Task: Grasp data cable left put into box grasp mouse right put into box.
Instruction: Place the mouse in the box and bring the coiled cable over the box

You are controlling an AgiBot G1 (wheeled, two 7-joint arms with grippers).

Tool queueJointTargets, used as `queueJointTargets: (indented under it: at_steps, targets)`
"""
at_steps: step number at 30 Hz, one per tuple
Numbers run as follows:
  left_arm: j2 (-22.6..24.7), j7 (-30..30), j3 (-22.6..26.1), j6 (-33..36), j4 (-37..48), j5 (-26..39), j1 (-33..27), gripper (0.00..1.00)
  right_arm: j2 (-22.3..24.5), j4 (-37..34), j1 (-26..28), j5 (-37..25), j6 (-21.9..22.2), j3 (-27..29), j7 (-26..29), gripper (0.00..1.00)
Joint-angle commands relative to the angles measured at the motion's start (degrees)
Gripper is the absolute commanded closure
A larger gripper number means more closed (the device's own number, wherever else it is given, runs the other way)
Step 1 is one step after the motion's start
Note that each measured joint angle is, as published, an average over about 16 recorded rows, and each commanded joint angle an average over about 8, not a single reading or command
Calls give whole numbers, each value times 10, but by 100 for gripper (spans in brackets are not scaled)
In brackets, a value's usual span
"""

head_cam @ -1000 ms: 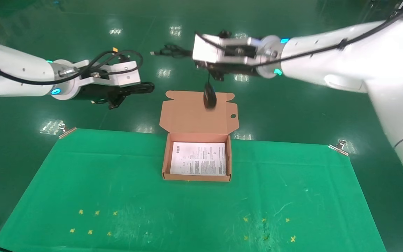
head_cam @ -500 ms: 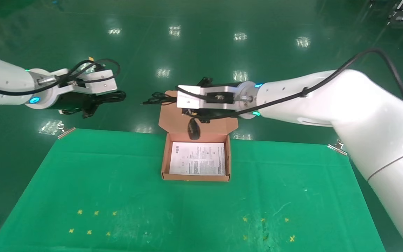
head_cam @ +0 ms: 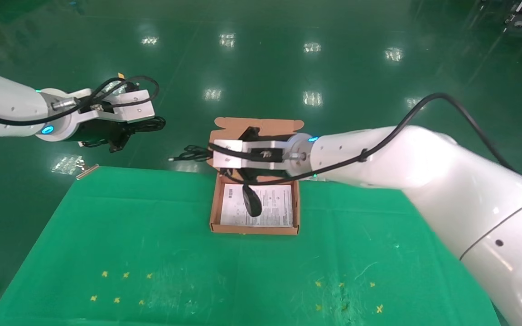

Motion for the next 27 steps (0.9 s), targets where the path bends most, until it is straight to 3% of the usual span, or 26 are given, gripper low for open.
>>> queueJointTargets:
  at_steps: [1,7,16,17,24,25,27]
  targets:
    - [0,-1,0,0,-1,0,0,100,0,7,-2,12,8,-18,8,100]
    - [0,-2,0,1,-2,1,0,100,-1,-10,-5,45,29,-64,50,100]
    - [-1,-2,0,1,-2,1,1,100,-1,-67,-12,95,48,-112,164,100]
    - [-1,-2,0,1,-2,1,1,100,-1,-71,-12,98,49,-118,173,96]
    - [-1,-2,0,1,-3,1,1,100,-2,-80,-8,105,44,-150,206,9]
    - [-1,-2,0,1,-3,1,1,100,-1,-79,-8,106,43,-152,207,0]
    - [-1,-2,0,1,-3,1,1,100,2,-77,-7,107,42,-156,208,0]
